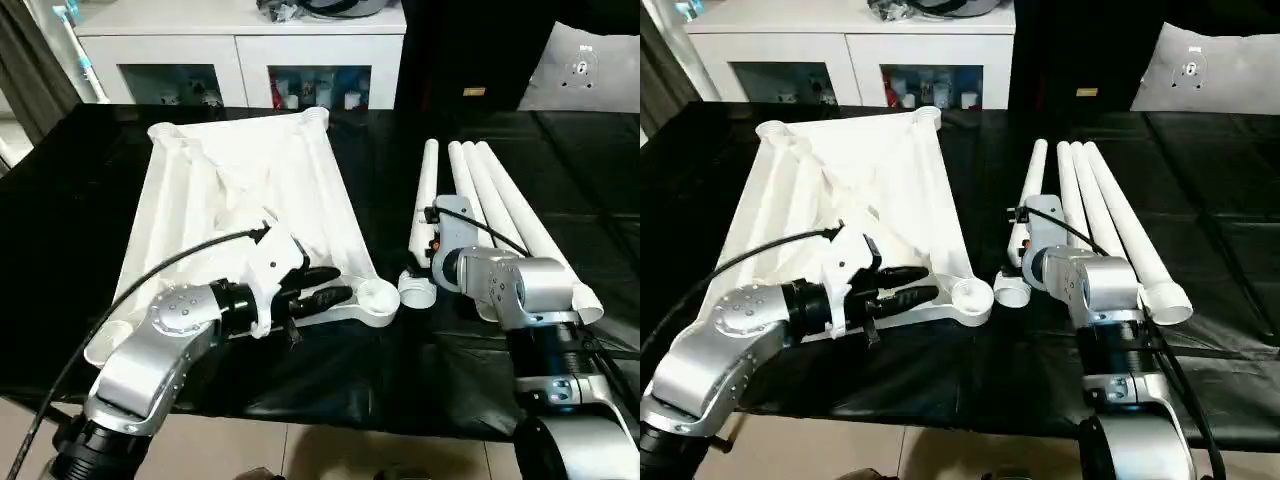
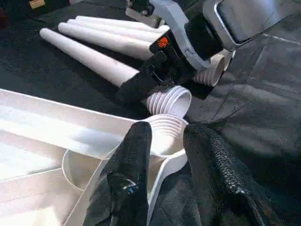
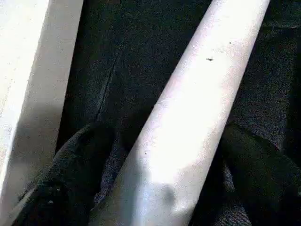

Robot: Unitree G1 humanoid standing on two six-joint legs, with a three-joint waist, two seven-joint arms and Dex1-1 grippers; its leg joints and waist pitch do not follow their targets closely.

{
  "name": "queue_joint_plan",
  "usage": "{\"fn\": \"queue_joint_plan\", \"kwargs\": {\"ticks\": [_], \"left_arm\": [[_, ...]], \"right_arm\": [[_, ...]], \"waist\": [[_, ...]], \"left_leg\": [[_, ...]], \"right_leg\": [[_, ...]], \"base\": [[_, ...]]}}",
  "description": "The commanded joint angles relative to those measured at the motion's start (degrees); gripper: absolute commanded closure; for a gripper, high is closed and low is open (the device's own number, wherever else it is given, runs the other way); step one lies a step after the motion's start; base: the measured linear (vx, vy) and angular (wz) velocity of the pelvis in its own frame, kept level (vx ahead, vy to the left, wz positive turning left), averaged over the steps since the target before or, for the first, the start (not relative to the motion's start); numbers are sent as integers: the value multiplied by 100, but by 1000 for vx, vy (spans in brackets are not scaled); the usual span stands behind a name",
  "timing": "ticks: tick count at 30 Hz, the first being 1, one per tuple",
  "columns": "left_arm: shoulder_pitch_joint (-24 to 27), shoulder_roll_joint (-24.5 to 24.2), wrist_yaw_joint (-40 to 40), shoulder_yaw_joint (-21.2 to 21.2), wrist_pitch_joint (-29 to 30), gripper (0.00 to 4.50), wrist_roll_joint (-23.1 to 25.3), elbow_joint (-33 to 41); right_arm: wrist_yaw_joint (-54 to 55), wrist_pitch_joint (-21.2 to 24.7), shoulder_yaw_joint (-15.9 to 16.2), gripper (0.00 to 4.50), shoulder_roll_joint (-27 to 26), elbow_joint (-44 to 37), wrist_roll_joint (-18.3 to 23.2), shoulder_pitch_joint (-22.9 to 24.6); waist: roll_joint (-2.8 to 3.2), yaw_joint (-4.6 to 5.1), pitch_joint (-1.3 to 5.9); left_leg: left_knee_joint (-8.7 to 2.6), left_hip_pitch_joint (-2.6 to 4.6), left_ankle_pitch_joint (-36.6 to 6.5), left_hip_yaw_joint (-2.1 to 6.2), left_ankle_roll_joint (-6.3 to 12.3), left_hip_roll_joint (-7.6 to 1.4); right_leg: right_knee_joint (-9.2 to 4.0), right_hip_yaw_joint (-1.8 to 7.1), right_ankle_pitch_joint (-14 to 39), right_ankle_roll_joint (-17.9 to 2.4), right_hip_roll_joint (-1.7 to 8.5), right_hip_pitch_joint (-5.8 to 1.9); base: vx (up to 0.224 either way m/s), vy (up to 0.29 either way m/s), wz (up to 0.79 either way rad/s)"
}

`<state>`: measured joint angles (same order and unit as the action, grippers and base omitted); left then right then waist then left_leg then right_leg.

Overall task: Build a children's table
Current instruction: Pick table leg

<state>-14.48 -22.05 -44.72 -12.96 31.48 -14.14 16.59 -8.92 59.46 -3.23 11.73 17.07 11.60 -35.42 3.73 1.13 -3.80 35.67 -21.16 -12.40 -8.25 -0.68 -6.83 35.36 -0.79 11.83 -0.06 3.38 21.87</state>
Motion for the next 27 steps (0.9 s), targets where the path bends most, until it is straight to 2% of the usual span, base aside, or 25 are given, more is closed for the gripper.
{"fn": "queue_joint_plan", "kwargs": {"ticks": [1,3,4,6,7,8,10,11,12,13,17,18,20,22,24,25,26,27], "left_arm": [[-83,-48,32,93,88,307,-64,125],[-116,18,91,46,119,307,-49,142],[-140,50,125,15,139,307,-45,143],[-183,101,180,-47,152,307,-31,111],[-209,137,209,-96,152,307,-9,76],[-211,139,210,-100,151,307,-7,72],[-237,157,211,-125,151,307,6,41],[-261,160,198,-146,153,307,15,16],[-287,159,191,-175,157,307,35,-3],[-312,160,191,-200,164,307,56,-16],[-339,103,229,-186,223,307,43,70],[-337,96,283,-127,226,307,45,106],[-340,89,327,-92,208,307,68,124],[-369,104,349,-83,178,307,83,96],[-400,124,362,-84,169,307,92,60],[-418,132,364,-80,165,307,93,39],[-418,132,364,-80,165,307,93,39],[-431,150,388,-76,146,307,103,6]], "right_arm": [[-14,-27,-104,83,45,127,11,-49],[-20,-22,-130,86,67,153,24,-52],[-26,-16,-142,112,79,168,30,-62],[-31,-17,-159,125,92,199,29,-77],[-14,-30,-180,131,91,215,10,-69],[-11,-32,-182,143,91,216,9,-68],[32,-48,-224,155,76,201,-6,-41],[48,-55,-264,168,62,193,0,-27],[67,-60,-303,175,50,183,6,-11],[75,-61,-331,185,46,177,16,3],[127,-109,-393,217,20,170,22,55],[152,-139,-410,225,3,199,15,53],[172,-150,-418,241,-11,207,8,56],[199,-139,-434,252,-33,164,-1,71],[206,-107,-440,256,-47,67,-9,104],[209,-83,-464,259,-58,2,5,115],[209,-83,-464,261,-58,2,5,115],[222,-92,-496,262,-72,-70,23,136]], "waist": [[-115,-9,415],[-104,-3,412],[-106,-3,415],[-76,-9,414],[-90,-4,411],[-71,-4,414],[-84,-7,421],[-19,-13,421],[-69,-11,424],[-80,-17,423],[-80,-25,418],[-31,-22,417],[-54,-5,417],[-5,0,417],[-19,3,419],[68,-1,418],[11,17,418],[24,14,424]], "left_leg": [[-382,27,-225,87,251,-458],[-383,27,-249,85,244,-451],[-379,35,-264,83,237,-452],[-377,31,-301,90,217,-449],[-380,31,-328,86,212,-448],[-378,36,-353,86,191,-449],[-377,27,-328,88,190,-449],[-376,31,-341,96,170,-443],[-380,25,-360,96,169,-444],[-384,23,-360,96,173,-445],[-383,24,-397,94,167,-441],[-384,32,-428,100,149,-444],[-384,28,-454,97,128,-440],[-384,40,-507,101,102,-440],[-392,43,-553,102,64,-442],[-389,49,-577,114,36,-439],[-393,43,-614,106,33,-439],[-393,42,-594,111,32,-437]], "right_leg": [[-326,208,264,-1728,424,-301],[-329,205,289,-1720,412,-295],[-331,205,303,-1723,414,-295],[-334,203,333,-1730,419,-299],[-346,203,356,-1722,413,-295],[-351,206,354,-1715,414,-293],[-343,205,305,-1714,417,-305],[-342,198,297,-1703,410,-298],[-344,200,271,-1706,409,-309],[-345,202,280,-1709,413,-310],[-349,198,406,-1702,418,-304],[-346,197,455,-1693,420,-297],[-357,197,433,-1681,406,-301],[-358,194,483,-1669,403,-290],[-361,194,475,-1658,395,-290],[-347,191,471,-1656,400,-287],[-366,190,440,-1640,387,-291],[-357,191,404,-1643,393,-300]], "base": [[0,0,0],[0,0,0],[0,0,0],[0,0,0],[0,0,0],[0,0,0],[0,0,0],[0,0,0],[0,0,0],[0,0,0],[0,0,0],[0,0,0],[0,0,0],[0,0,0],[0,0,0],[0,0,0],[0,0,0],[0,0,0]]}}
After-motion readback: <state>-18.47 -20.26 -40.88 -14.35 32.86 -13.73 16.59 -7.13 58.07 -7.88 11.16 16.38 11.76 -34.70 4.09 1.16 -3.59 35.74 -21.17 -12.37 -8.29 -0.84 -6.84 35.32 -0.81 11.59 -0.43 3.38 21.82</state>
